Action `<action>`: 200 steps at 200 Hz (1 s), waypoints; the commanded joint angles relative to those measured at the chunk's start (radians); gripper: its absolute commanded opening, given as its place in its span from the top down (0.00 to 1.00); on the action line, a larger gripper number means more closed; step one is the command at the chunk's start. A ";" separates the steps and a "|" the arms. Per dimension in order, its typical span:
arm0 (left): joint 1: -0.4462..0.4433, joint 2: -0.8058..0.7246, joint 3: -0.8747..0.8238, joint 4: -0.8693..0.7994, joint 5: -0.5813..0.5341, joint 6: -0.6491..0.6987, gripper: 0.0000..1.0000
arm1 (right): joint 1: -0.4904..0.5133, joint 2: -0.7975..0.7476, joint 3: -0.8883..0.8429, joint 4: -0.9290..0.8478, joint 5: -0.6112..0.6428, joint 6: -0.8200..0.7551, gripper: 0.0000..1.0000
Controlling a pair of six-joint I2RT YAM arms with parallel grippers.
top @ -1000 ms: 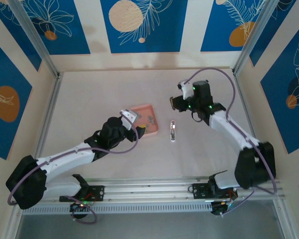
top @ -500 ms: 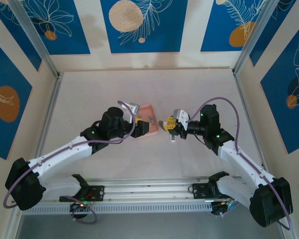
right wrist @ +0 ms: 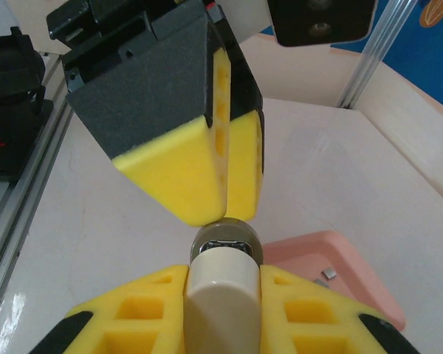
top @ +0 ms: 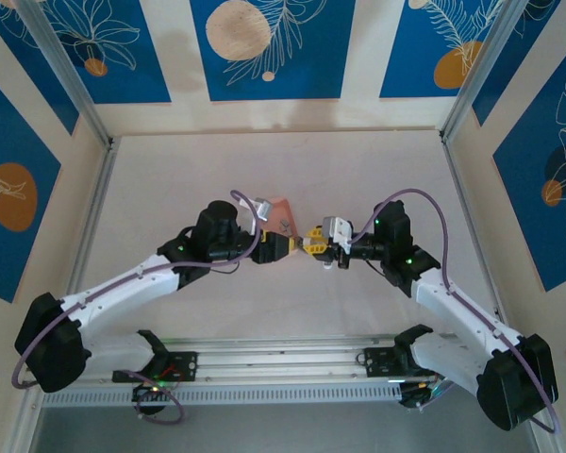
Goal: Load the staples into the stapler
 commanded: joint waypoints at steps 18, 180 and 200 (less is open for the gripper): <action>0.010 0.012 0.040 0.037 0.038 -0.005 0.46 | 0.017 -0.003 0.009 0.029 -0.051 -0.021 1.00; 0.012 0.012 0.007 -0.071 -0.142 0.093 0.49 | -0.032 -0.066 0.003 0.222 -0.181 0.145 1.00; 0.012 0.027 -0.005 -0.028 -0.115 0.093 0.49 | -0.032 -0.054 -0.017 0.347 -0.195 0.241 1.00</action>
